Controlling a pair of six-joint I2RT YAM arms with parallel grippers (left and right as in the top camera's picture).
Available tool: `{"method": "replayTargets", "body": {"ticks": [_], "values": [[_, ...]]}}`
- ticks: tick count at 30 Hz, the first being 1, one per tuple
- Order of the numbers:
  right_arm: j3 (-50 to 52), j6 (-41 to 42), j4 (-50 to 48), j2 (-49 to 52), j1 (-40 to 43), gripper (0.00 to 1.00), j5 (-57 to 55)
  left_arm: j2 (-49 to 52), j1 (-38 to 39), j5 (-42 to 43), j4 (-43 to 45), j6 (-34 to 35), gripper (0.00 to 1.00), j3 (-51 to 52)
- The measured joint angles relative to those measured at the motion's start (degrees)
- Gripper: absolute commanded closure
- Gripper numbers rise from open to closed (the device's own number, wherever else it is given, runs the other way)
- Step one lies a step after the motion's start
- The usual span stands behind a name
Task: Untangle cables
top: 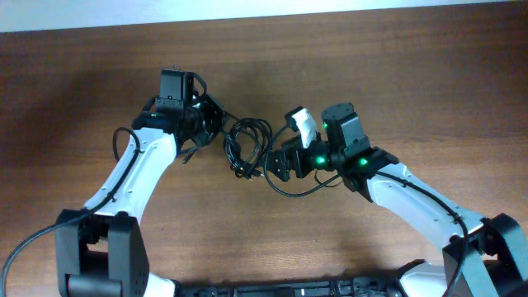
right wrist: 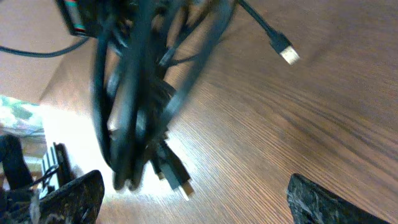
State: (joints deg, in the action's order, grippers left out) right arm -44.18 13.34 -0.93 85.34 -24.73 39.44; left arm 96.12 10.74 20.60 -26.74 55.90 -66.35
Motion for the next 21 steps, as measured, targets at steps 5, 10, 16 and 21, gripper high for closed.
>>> {"method": "replayTargets", "body": {"ticks": [5,10,16,21], "values": [[0.09,6.29,-8.61,0.02,-0.09,0.59,3.63,0.0,1.29,0.42,-0.02,0.0,1.0,0.0],[0.11,12.17,-8.7,0.24,-2.71,0.96,1.55,0.0,7.43,-2.64,-0.02,0.0,1.0,0.0],[0.28,26.1,-10.36,0.46,-3.8,0.96,-1.27,0.0,12.63,-11.39,0.17,0.04,1.0,0.0],[0.87,31.67,-12.11,0.87,-3.82,0.96,-2.08,0.0,15.93,-18.95,0.7,0.07,1.0,0.0]]}}
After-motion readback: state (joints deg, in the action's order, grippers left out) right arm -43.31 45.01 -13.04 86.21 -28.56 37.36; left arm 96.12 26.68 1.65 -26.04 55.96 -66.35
